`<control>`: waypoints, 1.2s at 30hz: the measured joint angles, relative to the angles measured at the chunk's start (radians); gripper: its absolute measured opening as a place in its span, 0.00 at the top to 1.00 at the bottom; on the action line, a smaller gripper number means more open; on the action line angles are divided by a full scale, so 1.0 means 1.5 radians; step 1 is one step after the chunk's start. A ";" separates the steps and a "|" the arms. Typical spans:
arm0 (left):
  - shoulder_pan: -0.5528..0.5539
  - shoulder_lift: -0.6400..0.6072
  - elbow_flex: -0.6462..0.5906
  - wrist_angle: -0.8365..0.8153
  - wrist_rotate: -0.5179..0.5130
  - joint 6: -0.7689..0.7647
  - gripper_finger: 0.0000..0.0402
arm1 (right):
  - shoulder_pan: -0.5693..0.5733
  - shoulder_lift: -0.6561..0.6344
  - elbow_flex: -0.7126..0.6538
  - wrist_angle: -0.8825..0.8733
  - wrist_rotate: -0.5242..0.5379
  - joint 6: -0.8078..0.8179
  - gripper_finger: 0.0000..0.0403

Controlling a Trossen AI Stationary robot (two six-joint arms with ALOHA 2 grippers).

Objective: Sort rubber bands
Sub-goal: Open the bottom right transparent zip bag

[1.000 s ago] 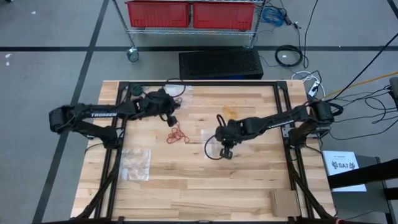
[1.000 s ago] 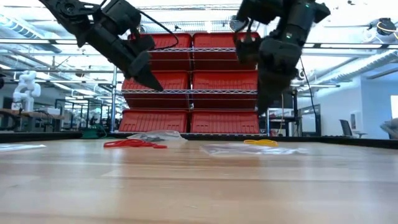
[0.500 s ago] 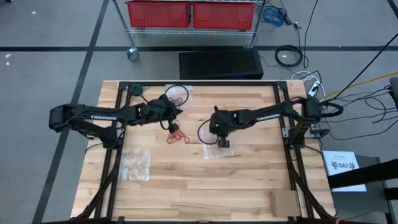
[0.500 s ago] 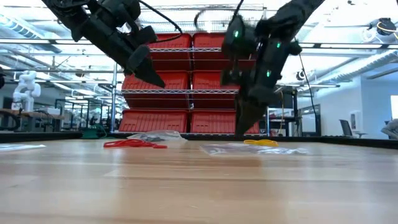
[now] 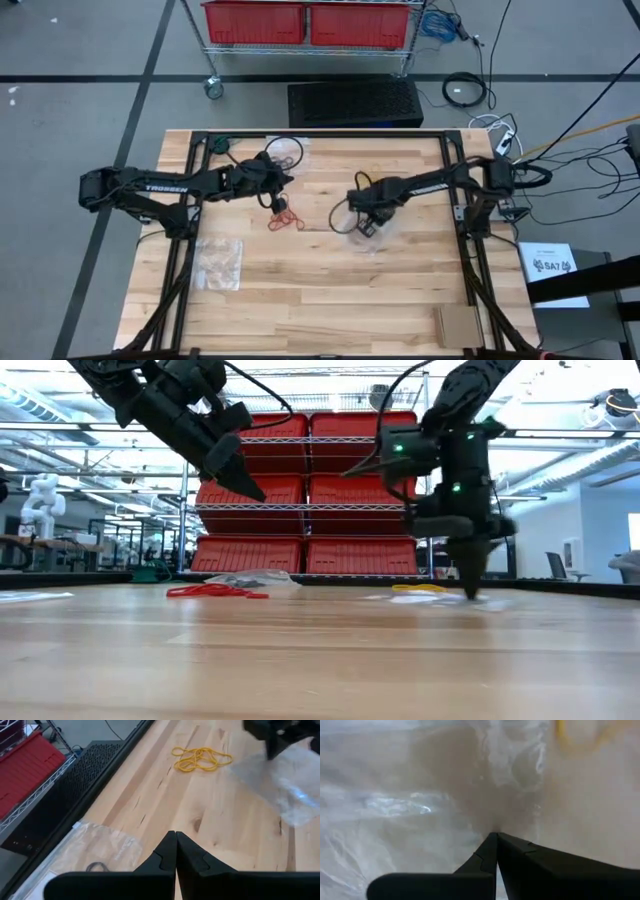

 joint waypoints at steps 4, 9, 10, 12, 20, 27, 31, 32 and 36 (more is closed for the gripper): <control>0.000 0.000 0.000 0.000 0.000 0.006 0.99 | 0.042 -0.014 -0.001 0.022 0.021 0.013 1.00; 0.000 0.000 0.000 0.001 0.000 0.006 0.99 | 0.083 -0.063 -0.001 0.088 0.125 -0.159 1.00; 0.000 0.000 0.000 0.001 0.000 0.006 0.99 | 0.089 -0.069 0.000 0.109 0.134 -0.219 1.00; 0.000 0.000 0.000 0.001 0.000 0.006 0.99 | 0.097 -0.073 0.000 0.165 0.122 -0.334 1.00; 0.000 0.000 0.000 0.000 0.000 0.007 0.99 | 0.053 -0.021 0.001 0.258 0.023 -0.506 1.00; 0.000 0.000 0.000 0.000 0.000 0.007 0.99 | 0.023 0.032 0.004 0.254 0.024 -0.403 1.00; 0.000 0.000 -0.001 -0.002 0.001 0.007 0.99 | 0.011 0.037 0.005 0.205 0.058 -0.112 1.00; 0.000 0.000 0.000 -0.001 0.000 0.007 0.99 | 0.012 0.037 0.005 0.177 0.065 -0.044 1.00; 0.000 0.000 -0.001 -0.003 0.001 0.007 0.99 | 0.043 0.037 0.004 0.116 0.088 0.074 1.00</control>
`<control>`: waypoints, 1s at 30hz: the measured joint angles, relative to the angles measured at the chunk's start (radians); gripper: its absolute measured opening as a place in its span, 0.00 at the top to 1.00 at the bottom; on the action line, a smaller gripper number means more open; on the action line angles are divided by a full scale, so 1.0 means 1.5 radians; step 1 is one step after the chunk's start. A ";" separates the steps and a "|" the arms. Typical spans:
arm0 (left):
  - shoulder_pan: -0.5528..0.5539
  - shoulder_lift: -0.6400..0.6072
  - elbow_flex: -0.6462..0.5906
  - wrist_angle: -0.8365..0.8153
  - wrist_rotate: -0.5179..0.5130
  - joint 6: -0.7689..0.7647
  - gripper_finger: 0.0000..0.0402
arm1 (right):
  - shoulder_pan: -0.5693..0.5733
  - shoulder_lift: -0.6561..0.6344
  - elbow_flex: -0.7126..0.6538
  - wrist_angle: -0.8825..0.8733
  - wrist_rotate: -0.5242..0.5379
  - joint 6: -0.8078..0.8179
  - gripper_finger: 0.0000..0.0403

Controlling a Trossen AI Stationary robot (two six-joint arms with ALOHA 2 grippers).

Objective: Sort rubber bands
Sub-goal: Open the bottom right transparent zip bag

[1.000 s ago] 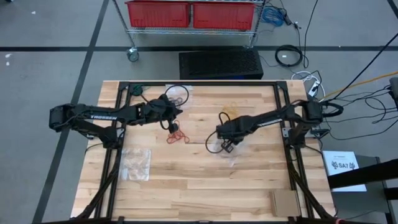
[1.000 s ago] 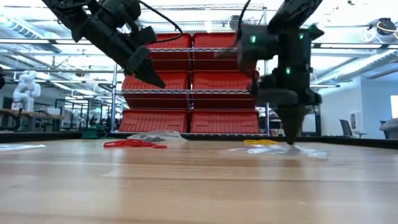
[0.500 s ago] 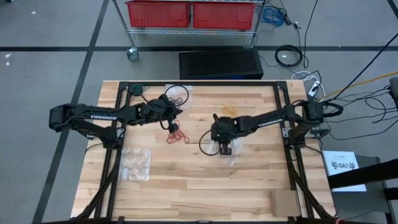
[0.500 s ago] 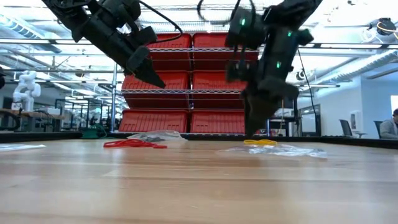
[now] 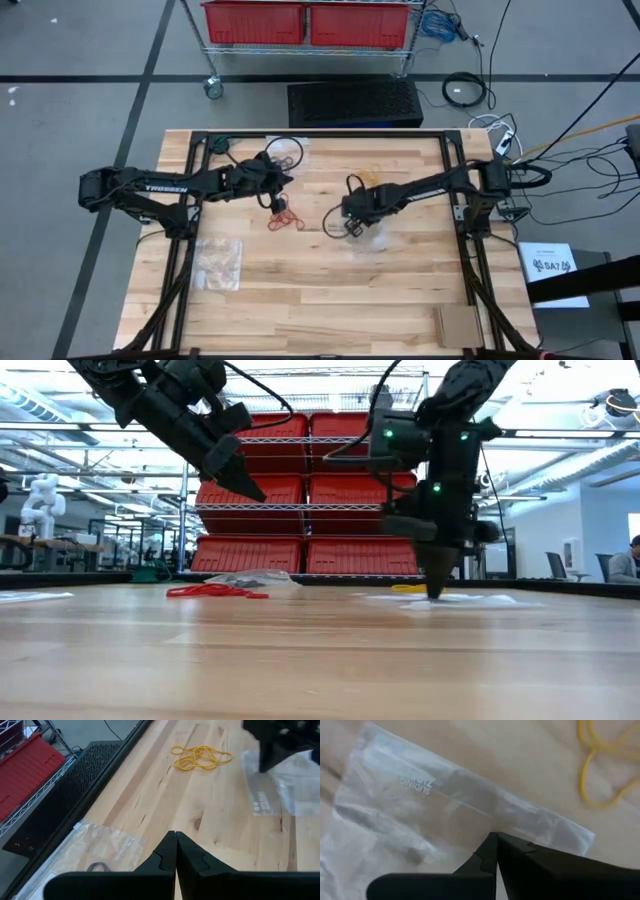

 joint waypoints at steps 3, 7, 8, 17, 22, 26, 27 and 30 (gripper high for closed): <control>0.000 0.000 0.000 0.000 0.000 0.000 0.99 | 0.027 -0.016 -0.002 0.005 0.029 0.016 1.00; 0.000 0.000 0.000 0.002 0.000 0.000 0.99 | 0.038 -0.063 0.013 -0.010 0.064 -0.019 1.00; 0.000 0.000 0.000 0.003 0.000 0.000 0.99 | 0.037 -0.080 0.022 -0.007 0.078 -0.042 1.00; 0.000 0.000 0.000 0.000 0.000 0.000 0.99 | 0.036 -0.126 0.027 -0.003 0.122 -0.220 1.00; 0.000 0.000 0.000 -0.003 0.000 -0.001 0.99 | 0.036 -0.107 -0.035 -0.015 0.113 -0.260 1.00; 0.000 0.000 0.000 -0.003 0.000 -0.001 0.99 | 0.036 -0.106 -0.097 -0.018 0.059 -0.155 1.00; 0.000 0.000 0.000 -0.003 0.000 -0.001 0.99 | 0.036 -0.106 -0.108 -0.016 0.047 -0.111 1.00; 0.000 0.000 0.000 -0.002 0.000 -0.001 0.99 | 0.035 -0.111 -0.127 -0.013 0.010 0.012 1.00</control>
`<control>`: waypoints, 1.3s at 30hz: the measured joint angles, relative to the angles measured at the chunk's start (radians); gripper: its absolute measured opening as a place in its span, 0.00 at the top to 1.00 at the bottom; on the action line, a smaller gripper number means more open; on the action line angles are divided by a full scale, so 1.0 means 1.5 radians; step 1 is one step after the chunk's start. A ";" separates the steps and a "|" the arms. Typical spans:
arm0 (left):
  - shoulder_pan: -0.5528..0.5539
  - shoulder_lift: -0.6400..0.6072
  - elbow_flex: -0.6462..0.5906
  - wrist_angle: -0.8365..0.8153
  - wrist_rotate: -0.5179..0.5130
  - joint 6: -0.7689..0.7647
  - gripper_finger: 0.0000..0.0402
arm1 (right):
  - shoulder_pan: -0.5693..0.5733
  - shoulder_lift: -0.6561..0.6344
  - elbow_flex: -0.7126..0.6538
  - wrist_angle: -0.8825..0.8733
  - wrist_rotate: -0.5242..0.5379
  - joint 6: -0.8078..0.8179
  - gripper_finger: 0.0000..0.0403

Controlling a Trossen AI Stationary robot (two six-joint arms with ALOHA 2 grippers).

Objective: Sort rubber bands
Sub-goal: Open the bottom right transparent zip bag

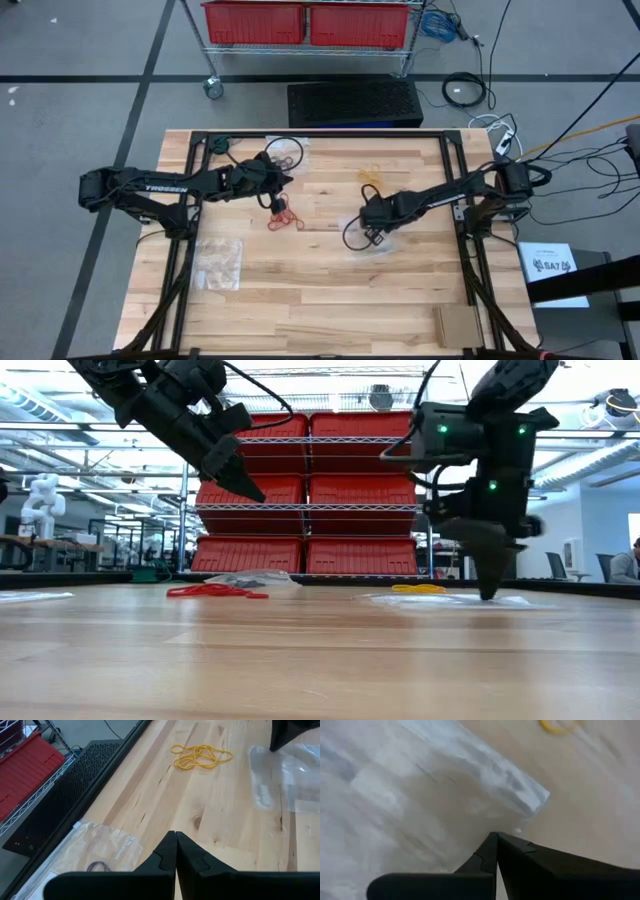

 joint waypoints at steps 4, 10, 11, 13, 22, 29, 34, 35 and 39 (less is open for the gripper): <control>0.000 0.000 0.000 0.000 0.000 0.000 0.99 | 0.007 -0.003 0.000 -0.004 -0.045 0.108 1.00; 0.000 0.000 0.000 -0.002 0.000 0.000 0.99 | 0.024 -0.039 0.034 -0.029 -0.024 0.100 1.00; 0.000 0.000 0.000 -0.002 0.000 0.000 0.99 | 0.024 -0.050 0.045 -0.039 -0.012 0.087 1.00; 0.000 0.000 0.000 -0.002 0.000 0.000 0.99 | 0.024 -0.068 0.060 -0.063 0.008 0.059 1.00; 0.000 0.000 0.000 -0.001 0.000 0.000 0.99 | 0.088 -0.114 0.083 0.015 0.042 -0.156 1.00; 0.000 0.000 -0.010 0.007 0.001 -0.017 0.99 | 0.196 -0.053 0.084 0.120 0.031 -0.204 0.96; 0.000 0.000 -0.032 0.007 0.003 -0.035 0.99 | 0.247 -0.001 0.084 0.166 0.026 -0.211 0.82; 0.000 0.000 -0.034 0.006 0.008 -0.042 0.99 | 0.255 0.010 0.084 0.172 0.027 -0.216 0.79; -0.010 0.000 -0.046 0.006 0.029 -0.080 0.99 | 0.274 0.052 0.084 0.192 0.041 -0.238 0.67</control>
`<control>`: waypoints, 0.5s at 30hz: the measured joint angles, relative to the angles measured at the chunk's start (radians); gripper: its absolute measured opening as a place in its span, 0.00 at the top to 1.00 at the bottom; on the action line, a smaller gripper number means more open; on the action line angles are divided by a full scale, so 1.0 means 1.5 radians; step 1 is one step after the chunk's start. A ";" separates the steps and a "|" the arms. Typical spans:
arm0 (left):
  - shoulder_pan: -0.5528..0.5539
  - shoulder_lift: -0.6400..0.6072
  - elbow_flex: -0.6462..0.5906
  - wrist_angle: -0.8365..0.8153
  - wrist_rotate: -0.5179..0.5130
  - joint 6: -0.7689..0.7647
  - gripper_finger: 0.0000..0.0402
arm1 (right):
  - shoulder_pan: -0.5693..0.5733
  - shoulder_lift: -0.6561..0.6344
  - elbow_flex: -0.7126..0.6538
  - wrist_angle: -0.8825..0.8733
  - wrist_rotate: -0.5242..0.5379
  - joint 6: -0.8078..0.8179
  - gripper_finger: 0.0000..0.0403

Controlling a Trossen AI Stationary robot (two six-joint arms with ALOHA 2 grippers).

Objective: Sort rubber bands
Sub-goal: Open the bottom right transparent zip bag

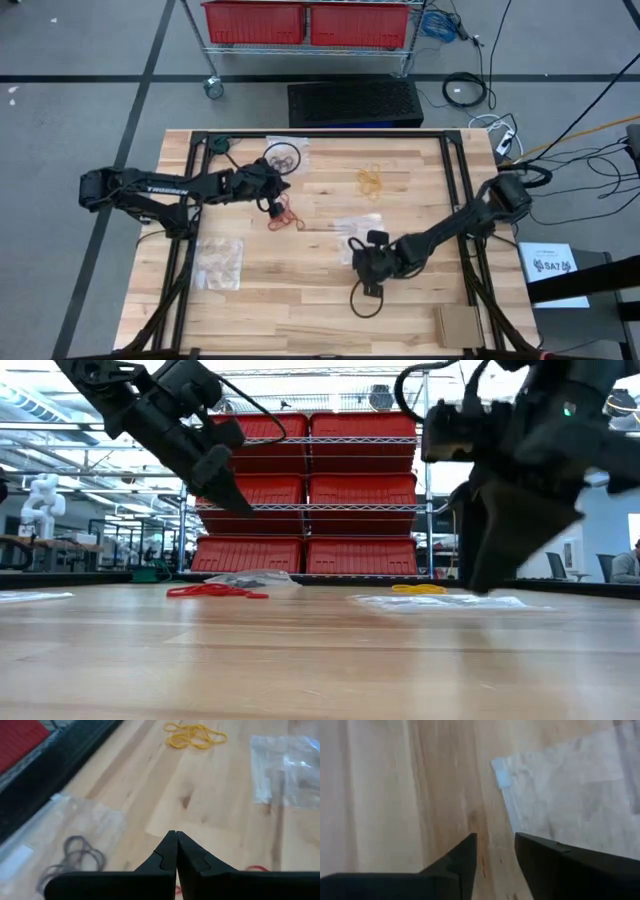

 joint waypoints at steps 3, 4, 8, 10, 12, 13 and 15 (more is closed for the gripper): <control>-0.020 0.000 -0.005 -0.003 0.002 -0.012 0.99 | 0.005 0.028 0.009 -0.002 0.058 -0.001 0.64; -0.027 0.000 -0.005 -0.002 0.002 -0.016 0.99 | 0.006 0.038 0.015 -0.007 0.076 -0.004 0.64; -0.057 0.000 -0.005 0.000 -0.003 -0.025 0.99 | 0.007 0.074 0.047 -0.021 0.110 -0.043 0.67; -0.066 0.000 -0.005 0.000 -0.008 -0.025 0.99 | 0.007 0.090 0.064 -0.033 0.110 -0.060 0.71; -0.070 0.000 -0.005 0.001 -0.012 -0.025 0.99 | 0.006 0.104 0.083 -0.053 0.101 -0.070 0.77; -0.070 0.000 -0.005 0.001 -0.012 -0.026 0.99 | 0.005 0.107 0.093 -0.066 0.095 -0.070 0.80; -0.070 0.000 -0.005 0.000 -0.007 -0.026 0.99 | 0.005 0.113 0.109 -0.090 0.089 -0.071 0.90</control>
